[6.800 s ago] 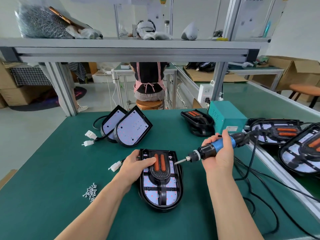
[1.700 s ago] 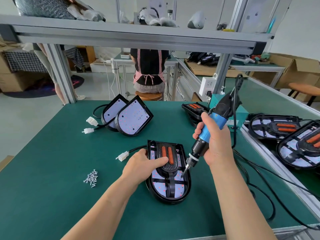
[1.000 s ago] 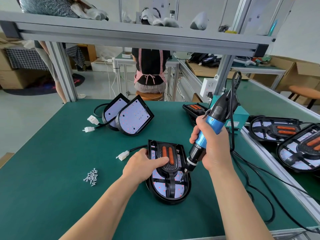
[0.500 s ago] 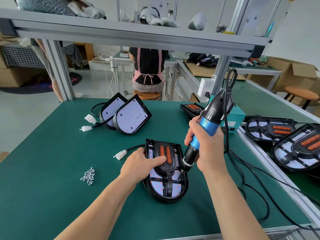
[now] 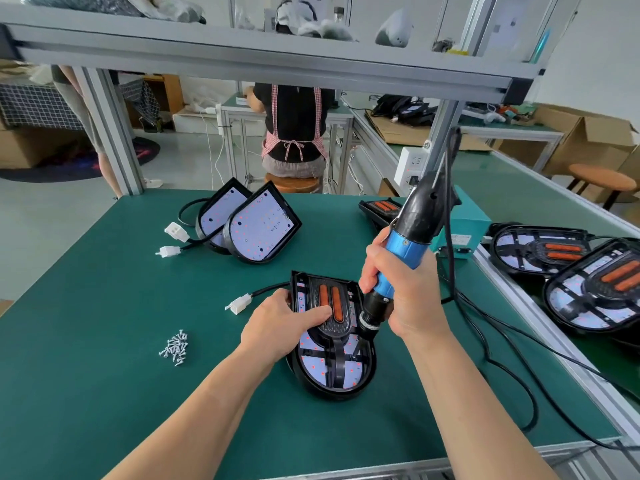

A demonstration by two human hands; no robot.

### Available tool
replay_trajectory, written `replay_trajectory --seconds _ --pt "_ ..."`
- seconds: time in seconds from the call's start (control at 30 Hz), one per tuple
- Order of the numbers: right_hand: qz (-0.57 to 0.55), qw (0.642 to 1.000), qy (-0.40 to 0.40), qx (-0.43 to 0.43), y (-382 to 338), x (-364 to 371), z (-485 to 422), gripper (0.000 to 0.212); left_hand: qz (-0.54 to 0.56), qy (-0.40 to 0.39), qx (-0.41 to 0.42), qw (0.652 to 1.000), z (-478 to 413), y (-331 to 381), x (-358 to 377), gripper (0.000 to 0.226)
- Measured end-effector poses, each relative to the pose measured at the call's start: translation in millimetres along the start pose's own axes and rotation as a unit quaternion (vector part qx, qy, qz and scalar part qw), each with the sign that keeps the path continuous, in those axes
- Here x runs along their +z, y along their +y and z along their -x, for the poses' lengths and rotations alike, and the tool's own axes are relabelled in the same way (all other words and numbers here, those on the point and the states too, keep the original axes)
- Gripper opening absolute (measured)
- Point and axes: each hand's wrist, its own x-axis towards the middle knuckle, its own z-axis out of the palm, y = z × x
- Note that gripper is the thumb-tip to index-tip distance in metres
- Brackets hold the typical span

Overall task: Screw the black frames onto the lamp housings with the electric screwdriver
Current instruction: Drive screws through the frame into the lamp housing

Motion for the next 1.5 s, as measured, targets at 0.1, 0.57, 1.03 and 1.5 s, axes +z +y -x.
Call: replay_trajectory --seconds 0.1,0.57,1.03,1.5 --pt "-0.003 1.000 0.012 0.017 1 -3 -1 0.017 0.000 0.001 -0.006 1.000 2 2 0 0.067" --pt "-0.026 1.000 0.010 0.005 -17 -6 -4 0.017 0.010 -0.016 -0.005 1.000 7 7 -5 0.074" --pt "-0.453 0.844 0.236 0.165 21 -41 -11 0.019 0.001 -0.017 -0.009 1.000 10 8 -6 0.068" --pt "-0.446 0.828 0.239 0.241 66 -52 -4 0.025 -0.054 0.030 0.013 0.998 11 -3 -14 0.065"
